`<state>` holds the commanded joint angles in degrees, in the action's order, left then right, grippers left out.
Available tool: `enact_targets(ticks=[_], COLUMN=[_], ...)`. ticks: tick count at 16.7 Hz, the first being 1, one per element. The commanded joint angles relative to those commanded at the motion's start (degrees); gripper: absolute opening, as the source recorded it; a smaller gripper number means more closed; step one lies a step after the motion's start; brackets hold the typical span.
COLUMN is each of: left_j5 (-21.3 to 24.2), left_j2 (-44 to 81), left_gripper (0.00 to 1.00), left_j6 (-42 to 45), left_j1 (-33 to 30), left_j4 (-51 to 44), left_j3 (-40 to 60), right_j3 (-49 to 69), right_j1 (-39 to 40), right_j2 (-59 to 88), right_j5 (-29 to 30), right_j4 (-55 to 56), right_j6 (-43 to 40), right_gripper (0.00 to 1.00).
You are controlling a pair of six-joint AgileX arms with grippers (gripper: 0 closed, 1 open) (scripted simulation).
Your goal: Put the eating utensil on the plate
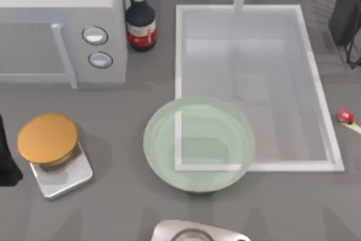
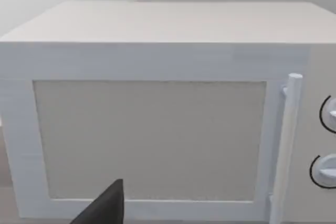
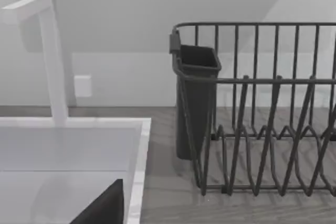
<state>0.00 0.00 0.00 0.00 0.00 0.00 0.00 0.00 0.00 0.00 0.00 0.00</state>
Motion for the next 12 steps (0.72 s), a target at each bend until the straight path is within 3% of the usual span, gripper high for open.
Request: enact_targets(ticks=[6,12], left_j5=[0.0,0.0], left_j2=[0.0,0.0], left_gripper=[1.00,1.00], left_j6=[0.0,0.0], left_j1=[0.0,0.0], left_j4=[0.0,0.0], left_j3=[0.0,0.0], right_j3=[5.6,25.7], right_j1=[-0.1,-0.3], right_j2=[5.9,32.6], right_j5=[0.0,-0.2], right_j4=[-4.3,-20.2], right_j6=[-3.1,-14.4], right_gripper=[1.00,1.00])
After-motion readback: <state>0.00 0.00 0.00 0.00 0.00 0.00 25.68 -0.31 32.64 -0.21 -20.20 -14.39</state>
